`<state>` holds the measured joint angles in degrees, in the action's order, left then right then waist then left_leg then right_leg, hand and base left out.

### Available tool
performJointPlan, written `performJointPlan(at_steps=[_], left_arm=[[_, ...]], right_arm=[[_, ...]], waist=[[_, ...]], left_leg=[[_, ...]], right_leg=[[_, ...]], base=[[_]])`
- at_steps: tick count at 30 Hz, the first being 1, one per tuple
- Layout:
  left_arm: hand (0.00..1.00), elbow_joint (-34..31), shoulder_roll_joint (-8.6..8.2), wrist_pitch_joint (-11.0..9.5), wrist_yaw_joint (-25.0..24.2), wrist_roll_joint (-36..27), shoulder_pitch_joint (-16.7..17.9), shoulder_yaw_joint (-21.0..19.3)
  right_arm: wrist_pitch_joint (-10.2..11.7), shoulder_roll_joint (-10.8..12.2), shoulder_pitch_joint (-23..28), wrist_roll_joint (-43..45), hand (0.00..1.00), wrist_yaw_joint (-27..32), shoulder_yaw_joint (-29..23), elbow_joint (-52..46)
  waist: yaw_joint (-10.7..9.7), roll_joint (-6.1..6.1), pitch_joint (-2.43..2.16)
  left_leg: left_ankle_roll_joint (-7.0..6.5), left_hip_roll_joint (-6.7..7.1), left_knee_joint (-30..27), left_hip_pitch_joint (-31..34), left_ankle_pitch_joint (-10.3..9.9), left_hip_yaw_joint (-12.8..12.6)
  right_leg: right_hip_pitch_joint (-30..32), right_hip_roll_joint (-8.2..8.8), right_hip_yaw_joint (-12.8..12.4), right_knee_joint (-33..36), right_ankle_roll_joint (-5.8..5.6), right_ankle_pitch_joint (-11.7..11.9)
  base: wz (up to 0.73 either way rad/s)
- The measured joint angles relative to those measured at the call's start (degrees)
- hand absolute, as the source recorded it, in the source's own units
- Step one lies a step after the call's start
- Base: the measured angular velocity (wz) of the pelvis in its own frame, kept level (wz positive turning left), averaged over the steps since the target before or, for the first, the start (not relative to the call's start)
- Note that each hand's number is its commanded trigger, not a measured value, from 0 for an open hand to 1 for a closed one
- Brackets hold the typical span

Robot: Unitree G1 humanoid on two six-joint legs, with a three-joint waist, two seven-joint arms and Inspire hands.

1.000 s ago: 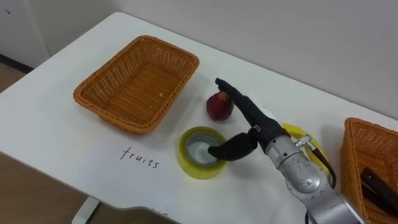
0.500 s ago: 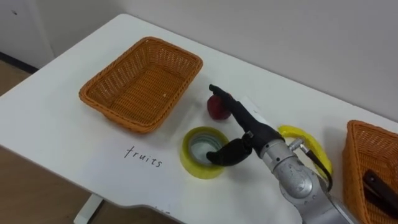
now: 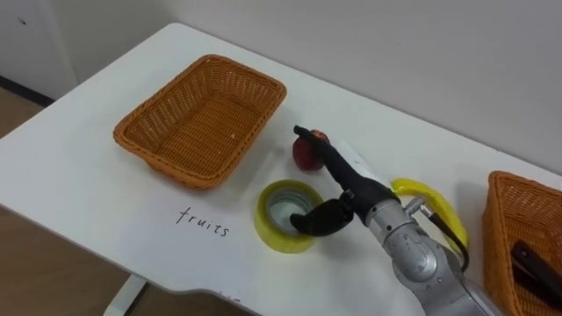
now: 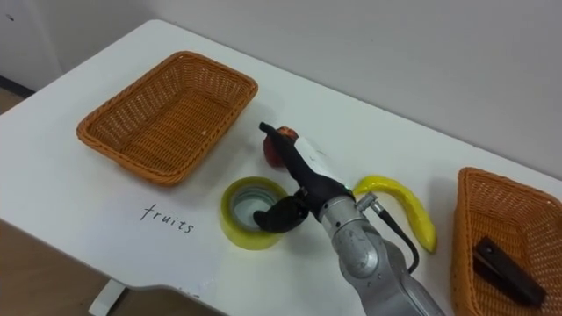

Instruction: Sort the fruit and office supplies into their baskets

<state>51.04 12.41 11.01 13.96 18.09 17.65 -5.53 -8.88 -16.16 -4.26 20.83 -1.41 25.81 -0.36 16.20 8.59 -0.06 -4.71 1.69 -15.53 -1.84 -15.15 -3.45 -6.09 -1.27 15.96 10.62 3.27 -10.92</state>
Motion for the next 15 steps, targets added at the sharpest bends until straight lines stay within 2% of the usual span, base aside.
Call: performJointPlan(at_steps=[6,13,14,15], left_arm=[[0.0,-0.02,0.26,0.37,-1.16,-0.08,0.01,-0.01],[0.0,-0.03,0.32,0.73,-3.03,0.0,-0.09,-0.06],[0.0,-0.03,0.32,0.83,-3.35,0.0,-0.06,-0.07],[0.0,-0.03,0.25,1.14,-3.4,0.03,-0.02,-0.08]], right_arm=[[-0.57,0.0,-0.09,0.65,0.0,-0.08,-0.01,-0.08],[-1.9,0.02,-0.2,4.72,0.0,-2.16,-0.18,-0.9],[-2.3,0.02,-0.32,5.46,0.03,-2.94,-0.23,-1.16],[-2.5,0.02,-0.47,6.5,0.28,-3.71,-0.26,-1.34]], waist=[[-0.03,0.5,-0.02],[-0.17,0.53,0.01],[-0.14,0.53,0.01],[-0.11,0.53,0.02]], left_leg=[[0.03,0.0,0.13,-0.02,0.03,0.0],[0.0,0.0,0.02,0.13,0.02,0.36],[0.0,0.01,0.0,0.19,0.02,0.37],[0.0,0.01,-0.04,0.21,0.02,0.38]], right_leg=[[0.02,0.0,0.15,-0.01,-0.01,0.01],[0.0,0.07,1.35,-0.01,-0.32,0.19],[0.05,0.06,1.35,-0.02,-0.32,0.19],[0.05,0.06,1.35,-0.02,-0.32,0.19]], base=[[0.0],[0.02],[0.0],[0.0]])
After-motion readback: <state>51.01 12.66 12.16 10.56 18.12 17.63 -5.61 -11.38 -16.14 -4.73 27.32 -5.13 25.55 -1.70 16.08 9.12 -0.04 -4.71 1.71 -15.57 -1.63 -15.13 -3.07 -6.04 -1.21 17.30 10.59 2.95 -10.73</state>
